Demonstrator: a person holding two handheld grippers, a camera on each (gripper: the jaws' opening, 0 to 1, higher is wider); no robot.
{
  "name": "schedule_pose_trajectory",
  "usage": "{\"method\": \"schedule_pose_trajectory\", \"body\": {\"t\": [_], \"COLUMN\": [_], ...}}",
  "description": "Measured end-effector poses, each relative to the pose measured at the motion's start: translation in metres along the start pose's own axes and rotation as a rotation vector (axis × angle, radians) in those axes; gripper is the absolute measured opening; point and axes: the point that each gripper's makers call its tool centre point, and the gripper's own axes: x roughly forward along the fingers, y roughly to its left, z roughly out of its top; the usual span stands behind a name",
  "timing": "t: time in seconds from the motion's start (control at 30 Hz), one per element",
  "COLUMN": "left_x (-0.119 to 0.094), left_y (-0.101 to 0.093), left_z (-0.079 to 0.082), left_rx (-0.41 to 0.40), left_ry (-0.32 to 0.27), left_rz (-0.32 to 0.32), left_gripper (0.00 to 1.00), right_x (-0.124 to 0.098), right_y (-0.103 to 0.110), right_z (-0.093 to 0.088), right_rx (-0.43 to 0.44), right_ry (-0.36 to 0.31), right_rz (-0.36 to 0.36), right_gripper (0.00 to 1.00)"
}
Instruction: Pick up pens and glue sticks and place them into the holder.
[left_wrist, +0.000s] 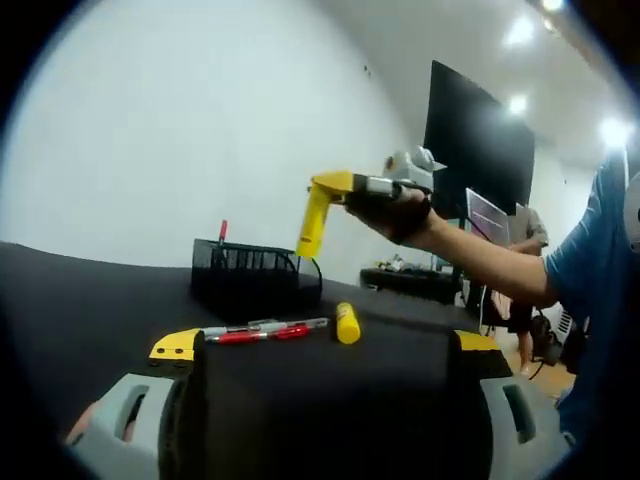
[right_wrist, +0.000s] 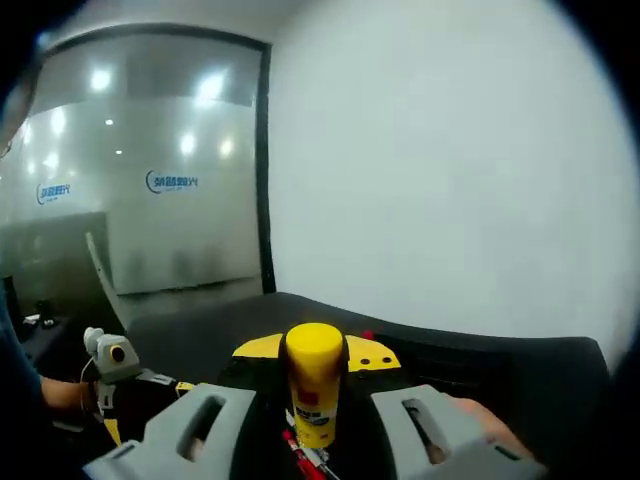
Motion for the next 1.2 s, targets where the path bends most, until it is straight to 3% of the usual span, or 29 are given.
{"method": "schedule_pose_trajectory", "body": {"t": [0.27,0.5,0.83,1.2], "left_x": [-0.002,-0.003,-0.003,-0.002], "left_y": [0.001,0.002,0.002,0.002], "left_z": [0.003,0.004,0.004,0.002], "left_rx": [-0.01,-0.014,-0.009,-0.002], "left_ry": [-0.015,-0.021,-0.018,-0.009], "left_rz": [-0.003,-0.001,0.004,0.006], "left_gripper": [0.96,0.95,0.94,0.94], "right_x": [0.041,0.062,0.08,0.091], "right_y": [-0.015,-0.022,-0.035,-0.035], "right_z": [-0.021,-0.035,-0.051,-0.071], "right_rx": [-0.024,-0.113,-0.069,-0.108], "right_ry": [-0.006,0.0,-0.035,-0.04], "right_rz": [-0.056,-0.115,-0.166,-0.202], "right_gripper": [0.18,0.18,0.18,0.18]}}
